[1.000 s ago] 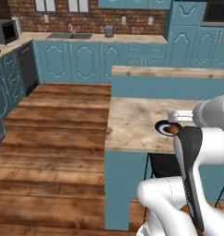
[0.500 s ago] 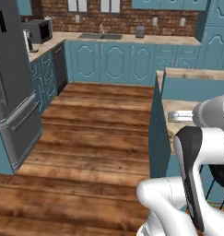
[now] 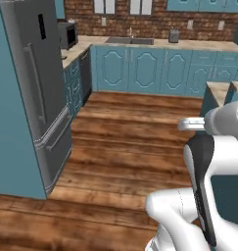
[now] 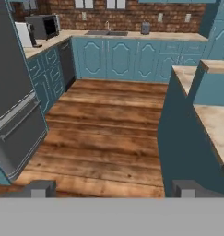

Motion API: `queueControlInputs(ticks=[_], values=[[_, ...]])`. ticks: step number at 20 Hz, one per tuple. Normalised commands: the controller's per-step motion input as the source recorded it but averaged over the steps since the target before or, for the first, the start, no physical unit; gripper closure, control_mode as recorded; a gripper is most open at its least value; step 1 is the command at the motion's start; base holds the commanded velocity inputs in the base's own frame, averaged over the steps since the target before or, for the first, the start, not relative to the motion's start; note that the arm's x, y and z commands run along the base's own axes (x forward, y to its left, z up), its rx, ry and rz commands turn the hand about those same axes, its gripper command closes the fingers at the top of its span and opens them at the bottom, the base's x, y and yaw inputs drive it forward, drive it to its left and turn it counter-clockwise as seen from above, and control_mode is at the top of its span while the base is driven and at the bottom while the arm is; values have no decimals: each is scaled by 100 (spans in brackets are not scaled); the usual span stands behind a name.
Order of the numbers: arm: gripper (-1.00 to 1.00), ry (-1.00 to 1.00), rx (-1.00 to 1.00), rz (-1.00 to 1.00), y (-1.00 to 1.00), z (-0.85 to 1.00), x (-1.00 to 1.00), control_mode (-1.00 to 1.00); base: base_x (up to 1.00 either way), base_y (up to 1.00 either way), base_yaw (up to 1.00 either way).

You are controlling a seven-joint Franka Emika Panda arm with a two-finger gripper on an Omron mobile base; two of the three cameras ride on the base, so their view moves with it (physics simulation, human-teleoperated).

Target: Take the smaller bowl and place it next to the appetizer plate on the dining counter , and place the larger bowl next to the plate with cooked food.

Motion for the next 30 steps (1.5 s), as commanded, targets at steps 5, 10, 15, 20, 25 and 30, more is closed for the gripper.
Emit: queueControlInputs(ticks=[5, 10, 15, 20, 25, 30], values=[[-100, 0, 0, 0, 0, 0, 0, 100, 100, 47, 0], [-100, 0, 0, 0, 0, 0, 0, 100, 100, -5, 0], [-100, 0, 0, 0, 0, 0, 0, 100, 100, -15, 17], [-100, 0, 0, 0, 0, 0, 0, 100, 100, -7, 37], [-100, 0, 0, 0, 0, 0, 0, 100, 100, -22, 27], [-100, 0, 0, 0, 0, 0, 0, 100, 100, -20, 20]])
